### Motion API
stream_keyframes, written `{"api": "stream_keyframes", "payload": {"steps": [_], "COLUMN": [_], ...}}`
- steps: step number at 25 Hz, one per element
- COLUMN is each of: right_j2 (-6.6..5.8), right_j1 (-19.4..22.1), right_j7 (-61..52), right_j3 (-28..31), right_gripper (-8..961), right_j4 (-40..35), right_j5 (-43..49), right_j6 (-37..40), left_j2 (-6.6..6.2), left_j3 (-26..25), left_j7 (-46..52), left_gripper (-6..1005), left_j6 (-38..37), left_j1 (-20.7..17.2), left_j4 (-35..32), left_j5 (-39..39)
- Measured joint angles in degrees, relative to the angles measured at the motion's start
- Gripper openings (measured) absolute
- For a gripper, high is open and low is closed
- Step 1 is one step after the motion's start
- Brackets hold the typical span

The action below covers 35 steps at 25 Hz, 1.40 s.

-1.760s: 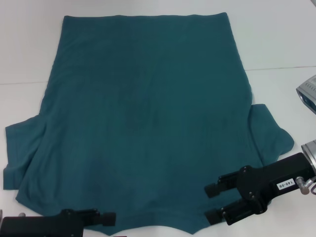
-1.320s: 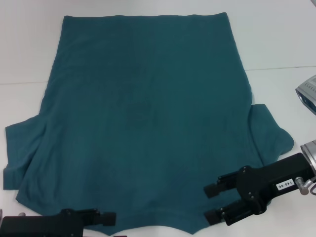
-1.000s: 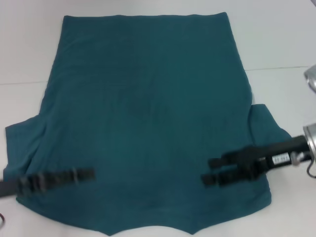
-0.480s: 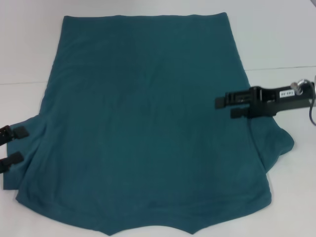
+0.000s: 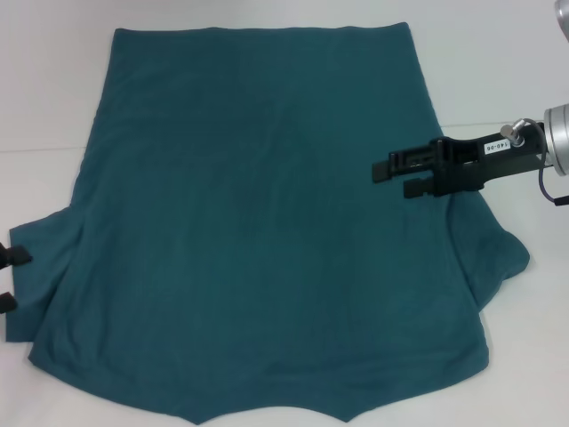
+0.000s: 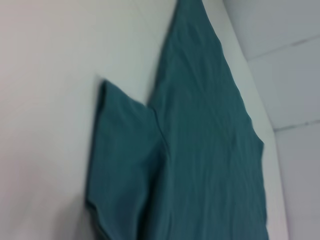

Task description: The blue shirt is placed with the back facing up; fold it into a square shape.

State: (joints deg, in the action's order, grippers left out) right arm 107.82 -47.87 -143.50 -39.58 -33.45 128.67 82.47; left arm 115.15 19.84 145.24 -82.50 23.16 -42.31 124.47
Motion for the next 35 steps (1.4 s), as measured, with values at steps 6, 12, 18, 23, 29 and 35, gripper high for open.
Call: {"api": "stream_keyframes", "payload": {"steps": [6,12,18,23,29,35], "right_j2": [0.16,0.19,0.29,0.29,0.29,0.29], "right_j1": [0.4,0.8,1.2,1.2,1.1,1.2], "right_j7": [0.0,0.1,0.4,0.5,0.6,0.6], "right_j3": [-0.5,-0.5,-0.5,-0.5,-0.5,-0.5], "right_gripper": [856,857,856,856,857,856], "right_j4": [0.0,0.0,0.1,0.1,0.1,0.1], "right_j5": [0.0,0.0,-0.1,-0.3,-0.4,-0.4], "right_j6": [0.1,0.1,0.1,0.1,0.1,0.1], "left_j2": [-0.02,-0.02,-0.03,-0.03,-0.12,-0.63], "left_j3": [0.0,0.3,1.2,1.4,2.1,3.3], "left_j7": [1.4,2.1,1.6,0.9,0.1,0.3], "left_gripper": [905,907,905,906,901,866], "left_j6": [4.0,6.8,9.5,10.3,10.6,12.1], "left_j1": [-0.1,-0.1,0.5,1.2,2.5,3.9], "left_j4": [0.1,1.1,2.6,3.8,5.4,6.8], "left_j5": [1.9,3.3,4.1,4.7,4.7,4.7]}}
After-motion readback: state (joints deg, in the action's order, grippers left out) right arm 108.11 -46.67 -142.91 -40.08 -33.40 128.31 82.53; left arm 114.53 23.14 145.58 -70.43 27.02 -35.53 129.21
